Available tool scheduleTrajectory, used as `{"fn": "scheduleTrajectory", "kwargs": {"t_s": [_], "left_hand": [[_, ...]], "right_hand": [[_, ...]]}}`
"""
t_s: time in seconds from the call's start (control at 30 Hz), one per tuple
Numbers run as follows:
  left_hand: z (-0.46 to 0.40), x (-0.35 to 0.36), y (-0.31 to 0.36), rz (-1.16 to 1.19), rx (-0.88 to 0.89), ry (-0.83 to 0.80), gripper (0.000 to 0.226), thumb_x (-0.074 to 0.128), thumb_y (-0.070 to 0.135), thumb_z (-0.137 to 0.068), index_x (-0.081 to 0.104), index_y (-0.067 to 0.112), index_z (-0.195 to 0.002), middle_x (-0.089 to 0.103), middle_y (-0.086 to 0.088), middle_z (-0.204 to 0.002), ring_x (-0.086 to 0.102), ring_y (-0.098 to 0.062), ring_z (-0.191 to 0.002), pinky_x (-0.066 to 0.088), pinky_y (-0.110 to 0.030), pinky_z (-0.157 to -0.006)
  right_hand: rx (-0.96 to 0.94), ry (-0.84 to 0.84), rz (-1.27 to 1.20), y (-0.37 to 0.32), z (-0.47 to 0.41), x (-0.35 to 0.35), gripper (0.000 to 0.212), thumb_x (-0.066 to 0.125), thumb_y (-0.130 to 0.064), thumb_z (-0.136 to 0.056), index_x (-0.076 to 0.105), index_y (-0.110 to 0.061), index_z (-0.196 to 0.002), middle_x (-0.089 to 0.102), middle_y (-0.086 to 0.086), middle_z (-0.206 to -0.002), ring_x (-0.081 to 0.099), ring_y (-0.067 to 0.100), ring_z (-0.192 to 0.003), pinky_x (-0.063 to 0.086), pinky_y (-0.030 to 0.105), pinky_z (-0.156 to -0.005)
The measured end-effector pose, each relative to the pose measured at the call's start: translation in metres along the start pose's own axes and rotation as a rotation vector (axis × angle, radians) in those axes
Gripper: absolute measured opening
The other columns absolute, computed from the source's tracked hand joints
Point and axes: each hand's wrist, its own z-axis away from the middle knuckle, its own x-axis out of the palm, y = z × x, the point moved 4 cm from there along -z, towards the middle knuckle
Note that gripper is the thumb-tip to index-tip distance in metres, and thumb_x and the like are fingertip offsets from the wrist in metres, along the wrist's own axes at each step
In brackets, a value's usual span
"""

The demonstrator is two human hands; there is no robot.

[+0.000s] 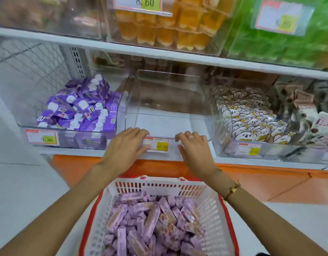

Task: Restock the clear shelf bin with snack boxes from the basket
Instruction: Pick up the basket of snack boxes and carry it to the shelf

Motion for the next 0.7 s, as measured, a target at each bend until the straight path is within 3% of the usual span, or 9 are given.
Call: {"fn": "scheduleTrajectory", "kwargs": {"t_s": [0.17,0.33,0.43,0.57,0.7], "left_hand": [[-0.002,0.006,0.002,-0.092,-0.051,-0.047,0.033,0.046,0.042,-0.095,0.046,0.023,-0.121,0.062,0.0,-0.113,0.055,-0.02,-0.104,0.043,-0.03,-0.077],[-0.01,0.004,0.004,-0.113,-0.101,-0.192,0.033,0.043,0.039,-0.096,0.045,0.02,-0.123,0.058,-0.005,-0.119,0.051,-0.025,-0.111,0.044,-0.036,-0.084],[-0.012,0.007,0.009,-0.101,-0.101,-0.195,0.033,0.044,0.04,-0.096,0.046,0.019,-0.122,0.06,-0.005,-0.119,0.052,-0.025,-0.11,0.043,-0.037,-0.085],[-0.009,0.01,0.018,-0.101,-0.084,-0.144,0.035,0.044,0.038,-0.096,0.046,0.018,-0.124,0.058,-0.006,-0.12,0.051,-0.025,-0.111,0.041,-0.035,-0.087],[-0.006,0.011,0.011,-0.059,0.009,-0.129,0.042,0.046,0.038,-0.096,0.039,0.022,-0.135,0.054,-0.002,-0.128,0.05,-0.019,-0.114,0.041,-0.031,-0.092]], "right_hand": [[-0.016,0.038,0.03,-0.004,0.008,-0.003,0.029,0.046,-0.008,-0.092,0.048,-0.022,-0.117,0.056,0.002,-0.111,0.049,0.025,-0.101,0.031,0.036,-0.086],[0.033,-0.016,0.081,-0.009,0.008,-0.011,0.037,0.048,-0.002,-0.089,0.043,-0.022,-0.12,0.053,0.004,-0.116,0.048,0.026,-0.107,0.032,0.035,-0.089],[0.032,-0.002,0.122,-0.003,0.009,-0.012,0.04,0.052,-0.002,-0.087,0.041,-0.022,-0.12,0.055,0.005,-0.114,0.05,0.027,-0.104,0.035,0.035,-0.087],[0.063,-0.014,0.083,0.018,0.012,-0.015,0.021,0.053,-0.018,-0.093,0.047,-0.019,-0.113,0.059,0.005,-0.112,0.052,0.026,-0.106,0.035,0.035,-0.089],[0.046,0.063,-0.114,0.036,0.012,-0.009,0.016,0.06,-0.028,-0.09,0.056,-0.021,-0.104,0.063,0.0,-0.098,0.053,0.019,-0.098,0.037,0.03,-0.087]]}}
